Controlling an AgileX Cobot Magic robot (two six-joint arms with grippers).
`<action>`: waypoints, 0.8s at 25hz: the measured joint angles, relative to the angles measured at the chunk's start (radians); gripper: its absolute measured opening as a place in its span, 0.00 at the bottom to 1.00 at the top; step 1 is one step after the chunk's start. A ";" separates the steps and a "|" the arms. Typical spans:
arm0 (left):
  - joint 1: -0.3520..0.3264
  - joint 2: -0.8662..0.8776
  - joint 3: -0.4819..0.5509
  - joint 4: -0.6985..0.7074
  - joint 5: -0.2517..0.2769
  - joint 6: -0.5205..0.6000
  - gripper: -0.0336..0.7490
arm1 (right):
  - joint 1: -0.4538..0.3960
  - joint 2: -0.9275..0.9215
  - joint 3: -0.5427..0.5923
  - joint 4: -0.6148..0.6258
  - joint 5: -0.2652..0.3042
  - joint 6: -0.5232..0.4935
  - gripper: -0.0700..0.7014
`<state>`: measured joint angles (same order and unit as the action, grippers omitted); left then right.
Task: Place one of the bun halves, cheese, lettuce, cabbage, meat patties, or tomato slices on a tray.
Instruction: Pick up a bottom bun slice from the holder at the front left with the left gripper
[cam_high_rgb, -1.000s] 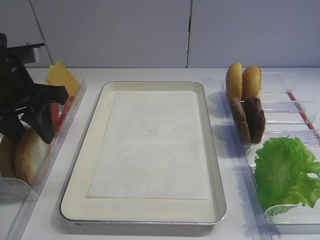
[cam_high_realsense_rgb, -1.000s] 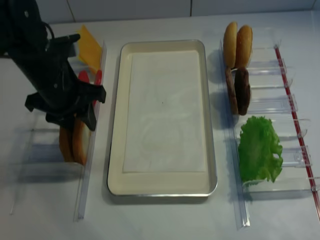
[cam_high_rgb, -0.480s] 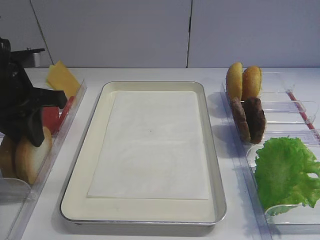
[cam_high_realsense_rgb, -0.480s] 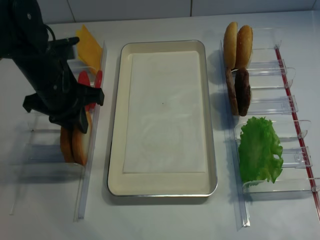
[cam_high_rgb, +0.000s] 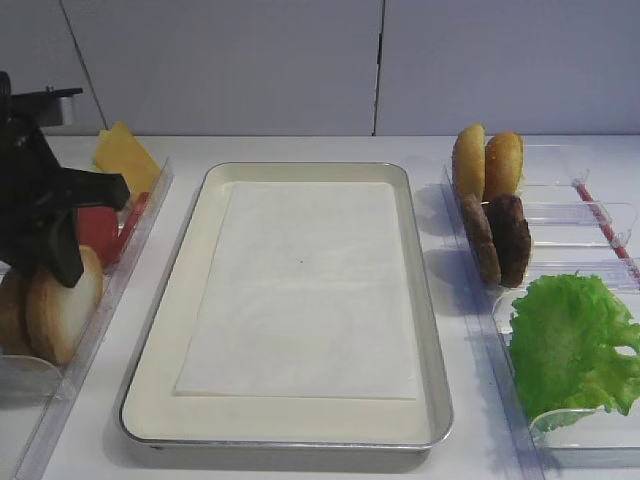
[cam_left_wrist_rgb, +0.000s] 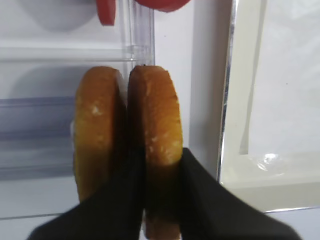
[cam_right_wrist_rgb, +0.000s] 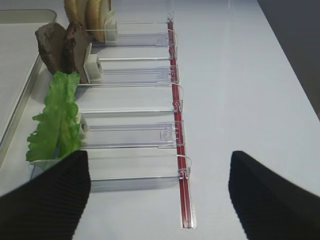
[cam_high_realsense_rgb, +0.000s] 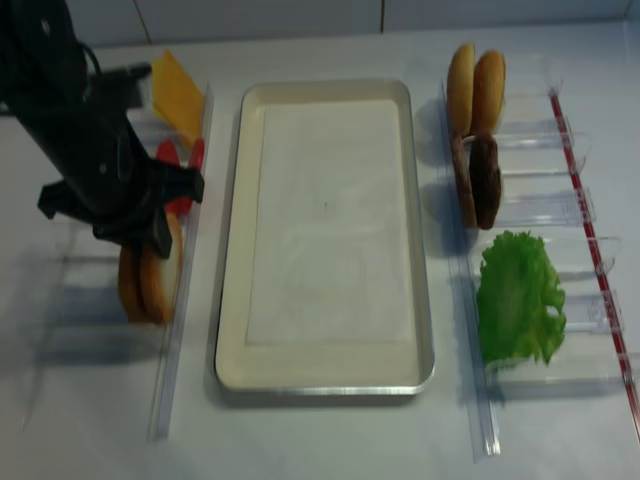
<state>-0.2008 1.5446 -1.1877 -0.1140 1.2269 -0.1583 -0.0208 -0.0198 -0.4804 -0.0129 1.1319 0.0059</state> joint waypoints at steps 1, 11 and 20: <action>0.000 -0.009 0.000 0.000 0.002 -0.003 0.19 | 0.000 0.000 0.000 0.000 0.000 0.000 0.84; -0.002 -0.065 0.000 -0.041 0.001 -0.014 0.19 | 0.000 0.000 0.000 -0.001 0.000 0.000 0.84; -0.002 -0.084 0.000 -0.071 0.001 -0.016 0.19 | 0.000 0.000 0.000 -0.001 0.000 -0.006 0.84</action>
<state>-0.2024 1.4602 -1.1877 -0.1853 1.2282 -0.1744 -0.0208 -0.0198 -0.4804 -0.0135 1.1319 0.0000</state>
